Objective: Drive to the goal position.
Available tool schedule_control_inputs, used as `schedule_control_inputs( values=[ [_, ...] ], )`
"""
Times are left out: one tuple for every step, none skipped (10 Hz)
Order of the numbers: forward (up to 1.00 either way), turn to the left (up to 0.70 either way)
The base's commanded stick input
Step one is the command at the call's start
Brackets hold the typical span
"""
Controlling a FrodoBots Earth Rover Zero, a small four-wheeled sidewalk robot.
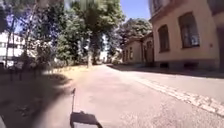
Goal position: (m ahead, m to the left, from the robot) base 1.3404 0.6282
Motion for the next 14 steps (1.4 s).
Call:
schedule_control_inputs(
  values=[
    [0.70, 0.00],
    [0.70, 0.00],
    [0.70, 0.03],
    [0.70, 0.10],
    [0.70, 0.12],
    [0.70, 0.09],
    [0.70, 0.07],
    [0.70, 0.04],
    [0.70, 0.01],
    [0.70, 0.00],
    [0.70, 0.00],
    [0.70, 0.00],
    [0.70, 0.05],
    [0.70, 0.06]
  ],
)
